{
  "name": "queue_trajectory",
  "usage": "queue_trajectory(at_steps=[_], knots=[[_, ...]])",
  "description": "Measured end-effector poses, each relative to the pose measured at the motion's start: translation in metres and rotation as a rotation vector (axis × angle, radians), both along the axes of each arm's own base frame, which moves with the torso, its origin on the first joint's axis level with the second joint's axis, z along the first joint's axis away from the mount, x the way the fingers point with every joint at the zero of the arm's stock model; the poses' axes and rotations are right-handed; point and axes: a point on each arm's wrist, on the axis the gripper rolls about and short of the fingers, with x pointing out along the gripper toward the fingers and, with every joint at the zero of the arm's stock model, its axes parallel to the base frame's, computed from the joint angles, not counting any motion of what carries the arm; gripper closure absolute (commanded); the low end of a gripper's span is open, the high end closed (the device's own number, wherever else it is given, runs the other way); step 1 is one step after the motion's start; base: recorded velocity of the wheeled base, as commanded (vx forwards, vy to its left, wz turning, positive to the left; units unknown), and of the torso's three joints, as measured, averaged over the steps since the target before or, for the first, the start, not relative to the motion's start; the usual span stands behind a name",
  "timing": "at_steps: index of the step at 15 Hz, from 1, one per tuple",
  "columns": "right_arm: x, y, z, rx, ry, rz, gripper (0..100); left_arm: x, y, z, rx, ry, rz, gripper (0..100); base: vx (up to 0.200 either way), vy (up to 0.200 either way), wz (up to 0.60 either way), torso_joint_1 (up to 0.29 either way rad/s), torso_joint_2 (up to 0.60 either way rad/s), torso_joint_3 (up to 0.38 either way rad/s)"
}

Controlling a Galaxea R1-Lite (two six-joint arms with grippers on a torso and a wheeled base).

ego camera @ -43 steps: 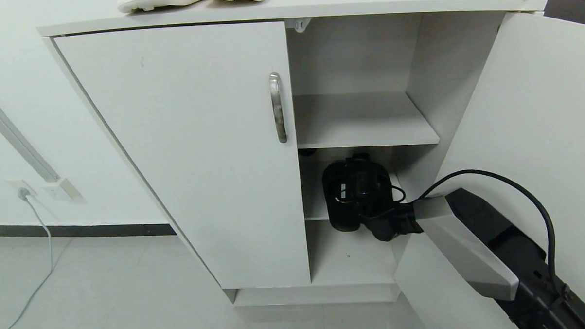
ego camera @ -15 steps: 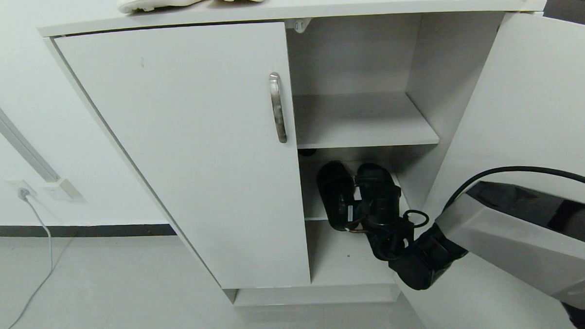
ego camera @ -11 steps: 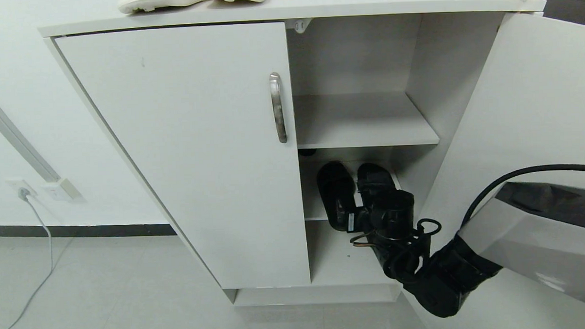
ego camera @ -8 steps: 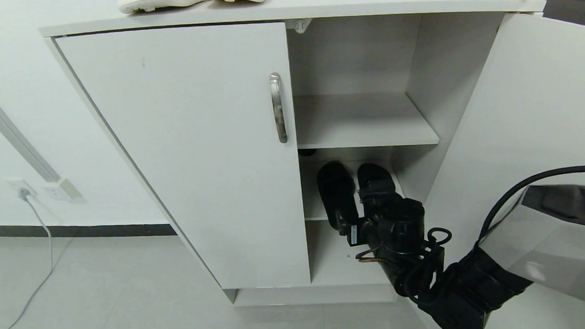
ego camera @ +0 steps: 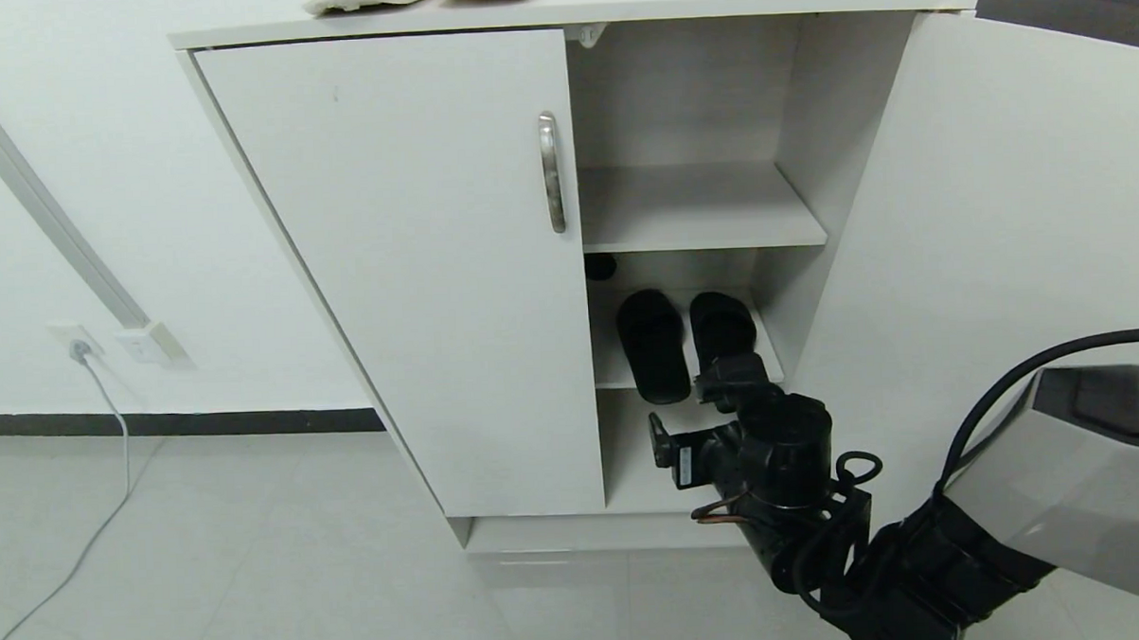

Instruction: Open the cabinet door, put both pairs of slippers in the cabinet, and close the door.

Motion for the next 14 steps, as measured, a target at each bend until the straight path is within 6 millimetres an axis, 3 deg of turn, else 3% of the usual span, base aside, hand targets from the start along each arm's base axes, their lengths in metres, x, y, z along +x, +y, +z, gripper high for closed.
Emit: queue_trajectory(at_steps=[8, 14], knots=[[0.004, -0.003, -0.006, -0.025, -0.070, -0.006, 0, 0.000, 0.000, 0.000, 0.004, 0.002, -0.006, 100, 0.000, 0.000, 0.00, 0.000, 0.00, 0.007], [0.004, -0.003, -0.012, -0.039, -0.057, -0.005, 0, 0.000, 0.000, 0.000, 0.004, 0.002, -0.006, 100, 0.000, 0.000, 0.00, 0.003, 0.00, 0.186]])
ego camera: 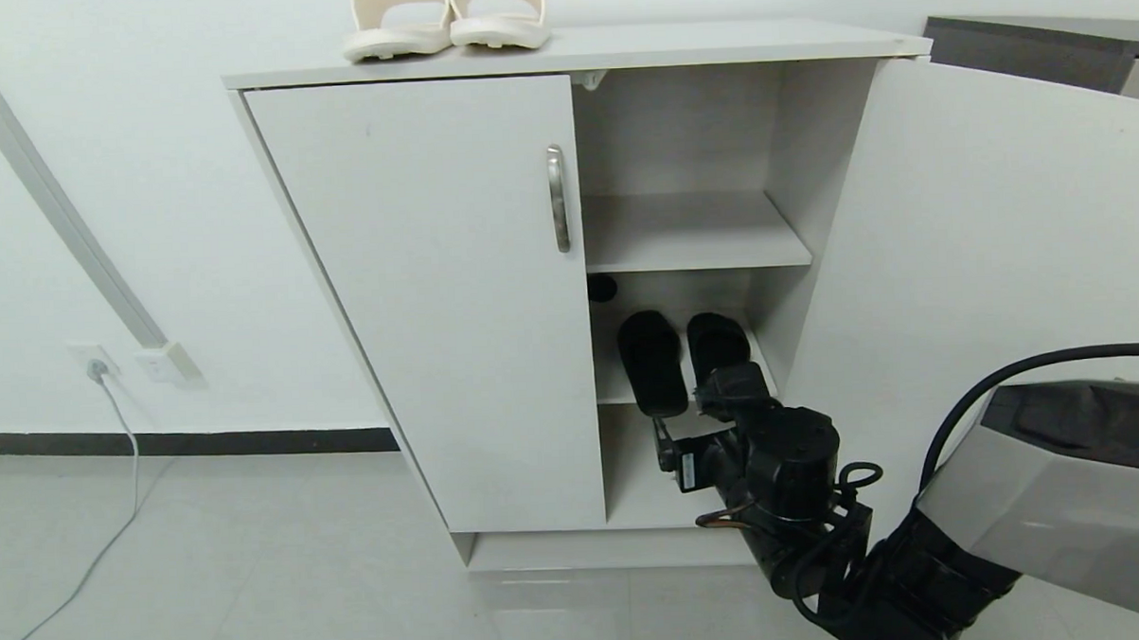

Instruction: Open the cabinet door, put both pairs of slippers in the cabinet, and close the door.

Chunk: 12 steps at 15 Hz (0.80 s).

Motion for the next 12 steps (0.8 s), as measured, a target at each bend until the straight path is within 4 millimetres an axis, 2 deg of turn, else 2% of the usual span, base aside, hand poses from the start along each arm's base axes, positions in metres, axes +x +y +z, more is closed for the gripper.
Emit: queue_trajectory(at_steps=[4, 12], knots=[[0.0001, 0.0001, -0.0006, -0.001, 0.001, -0.001, 0, 0.0000, 0.0001, 0.0000, -0.001, 0.000, 0.003, 100, 0.000, 0.000, 0.00, 0.000, 0.00, 0.179], [0.0008, -0.0011, -0.0013, -0.004, 0.004, -0.004, 0, 0.0000, 0.0001, 0.0000, -0.002, 0.000, 0.005, 100, 0.000, 0.000, 0.00, 0.000, 0.00, 0.000]])
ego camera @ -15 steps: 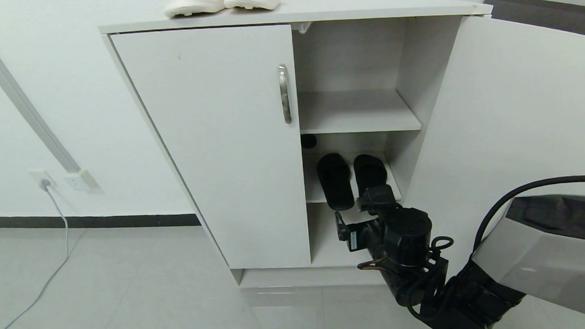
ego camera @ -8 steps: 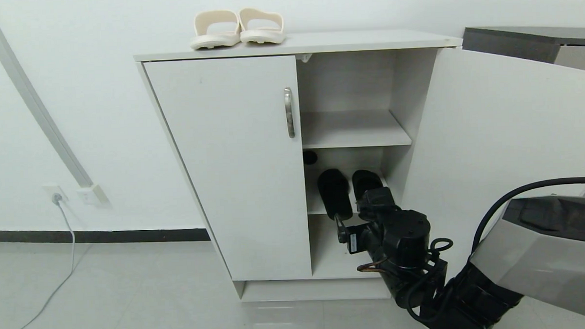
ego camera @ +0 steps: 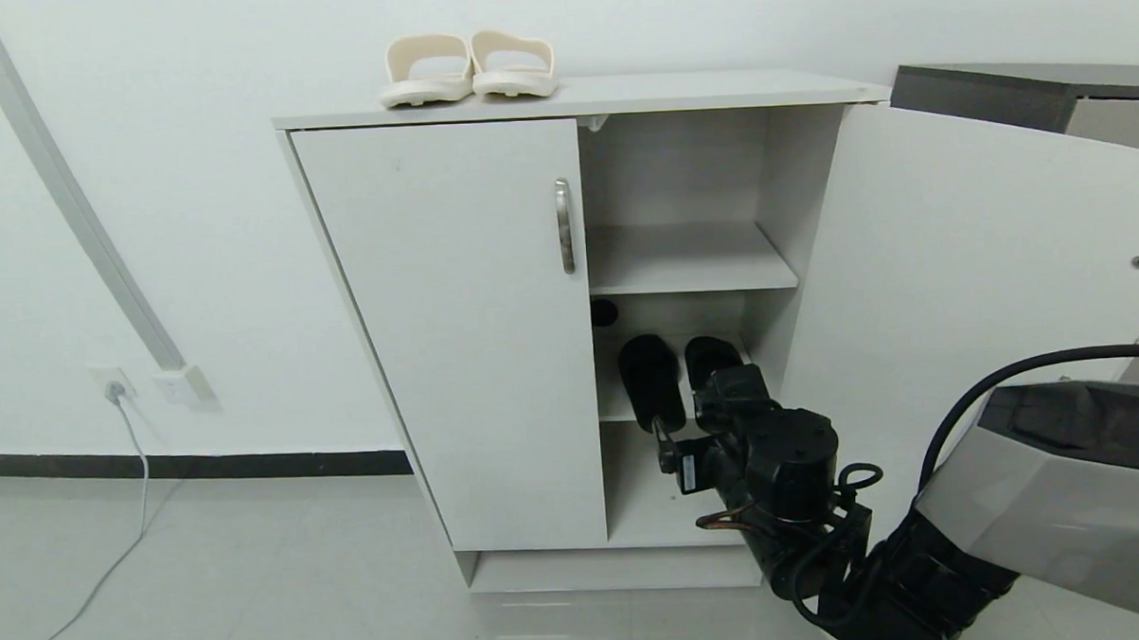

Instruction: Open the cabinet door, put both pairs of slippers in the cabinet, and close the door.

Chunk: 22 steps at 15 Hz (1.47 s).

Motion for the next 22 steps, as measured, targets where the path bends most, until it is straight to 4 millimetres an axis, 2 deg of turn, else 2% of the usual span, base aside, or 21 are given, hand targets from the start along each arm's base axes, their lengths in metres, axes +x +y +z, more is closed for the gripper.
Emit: queue_trajectory(at_steps=[18, 22], knots=[[0.0004, 0.0004, -0.0053, -0.012, 0.009, 0.000, 0, 0.0000, 0.0000, 0.0000, -0.001, 0.000, 0.000, 100, 0.000, 0.200, 0.00, 0.002, 0.00, 0.005], [-0.0001, -0.0003, -0.0055, -0.004, 0.009, 0.009, 0, 0.0000, 0.0000, 0.0000, -0.003, 0.000, 0.001, 100, 0.000, 0.000, 0.00, 0.000, 0.00, 0.000]])
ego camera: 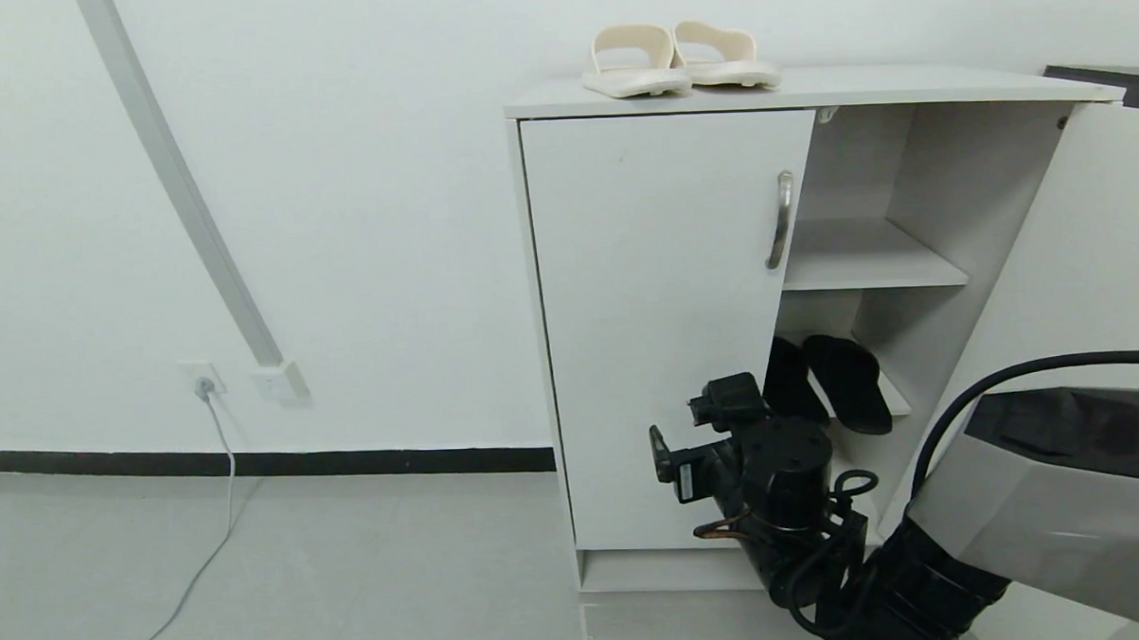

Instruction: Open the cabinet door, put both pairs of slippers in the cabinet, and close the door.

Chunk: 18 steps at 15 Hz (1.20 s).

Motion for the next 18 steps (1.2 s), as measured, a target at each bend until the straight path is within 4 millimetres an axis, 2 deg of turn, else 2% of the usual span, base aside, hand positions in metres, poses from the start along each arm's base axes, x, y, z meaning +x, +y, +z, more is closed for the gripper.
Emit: queue_trajectory(at_steps=[4, 15, 18], knots=[[-0.0028, -0.0052, 0.0018, 0.022, -0.025, 0.077, 0, 0.0000, 0.0000, 0.0000, 0.000, 0.000, -0.001, 100, 0.000, 0.000, 0.00, 0.000, 0.00, 0.000], [-0.0075, -0.0099, 0.0023, 0.001, -0.032, 0.095, 0, 0.0000, 0.0000, 0.0000, 0.000, 0.000, 0.000, 100, 0.000, 0.000, 0.00, 0.000, 0.00, 0.000], [-0.0076, -0.0100, 0.0019, 0.000, -0.030, 0.094, 0, 0.0000, 0.0000, 0.0001, 0.000, -0.001, 0.000, 100, 0.000, 0.000, 0.00, -0.001, -0.16, -0.204]])
